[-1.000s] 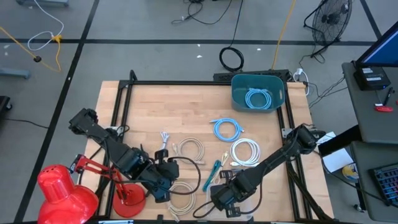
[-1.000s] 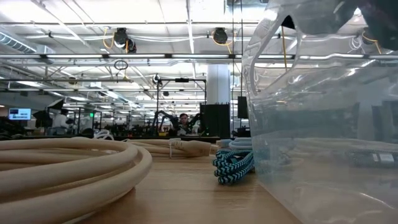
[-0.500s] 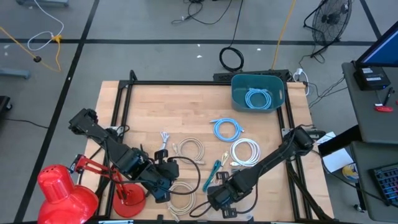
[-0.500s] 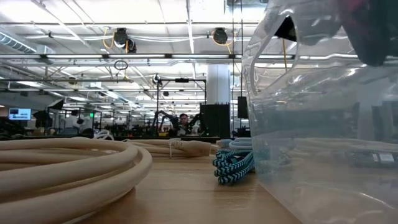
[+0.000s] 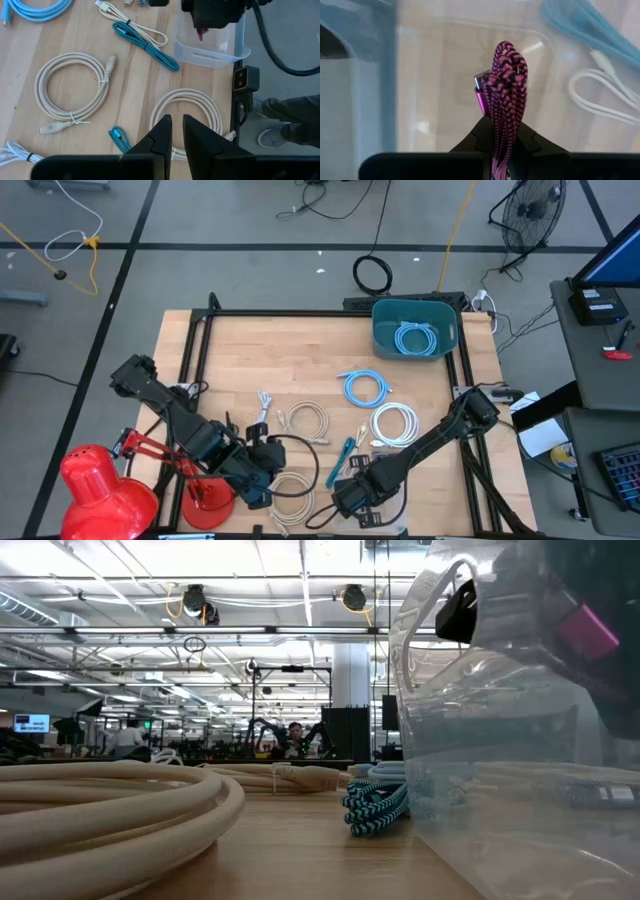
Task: Pick & Place USB Port
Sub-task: Put the pink charger cable into the transparent bin
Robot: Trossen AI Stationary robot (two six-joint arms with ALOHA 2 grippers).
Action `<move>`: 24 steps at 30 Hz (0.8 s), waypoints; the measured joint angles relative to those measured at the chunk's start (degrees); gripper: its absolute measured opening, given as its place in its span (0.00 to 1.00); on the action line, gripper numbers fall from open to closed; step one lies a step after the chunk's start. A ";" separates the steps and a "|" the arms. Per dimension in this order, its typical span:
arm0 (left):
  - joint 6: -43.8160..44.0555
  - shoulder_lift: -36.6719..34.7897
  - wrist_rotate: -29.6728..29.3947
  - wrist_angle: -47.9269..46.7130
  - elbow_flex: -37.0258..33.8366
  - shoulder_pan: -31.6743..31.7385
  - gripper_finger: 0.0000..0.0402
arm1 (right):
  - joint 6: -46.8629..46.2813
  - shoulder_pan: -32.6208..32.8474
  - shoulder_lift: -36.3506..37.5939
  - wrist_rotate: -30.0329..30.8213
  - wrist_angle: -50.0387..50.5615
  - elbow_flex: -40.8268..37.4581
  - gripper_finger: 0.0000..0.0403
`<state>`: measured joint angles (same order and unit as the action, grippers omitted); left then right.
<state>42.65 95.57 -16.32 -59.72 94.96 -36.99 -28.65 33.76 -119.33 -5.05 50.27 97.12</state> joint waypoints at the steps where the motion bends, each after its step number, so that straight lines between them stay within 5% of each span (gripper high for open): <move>1: 0.10 0.00 0.00 0.00 0.00 0.00 0.12 | 0.02 0.00 0.00 0.34 0.25 0.00 0.04; 24: 0.66 0.00 -0.09 0.00 0.00 0.00 0.12 | -2.14 -0.02 0.04 0.29 -1.05 -3.50 0.04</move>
<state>43.31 95.57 -16.40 -59.72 94.96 -36.99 -30.79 33.74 -119.28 -4.75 49.22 93.62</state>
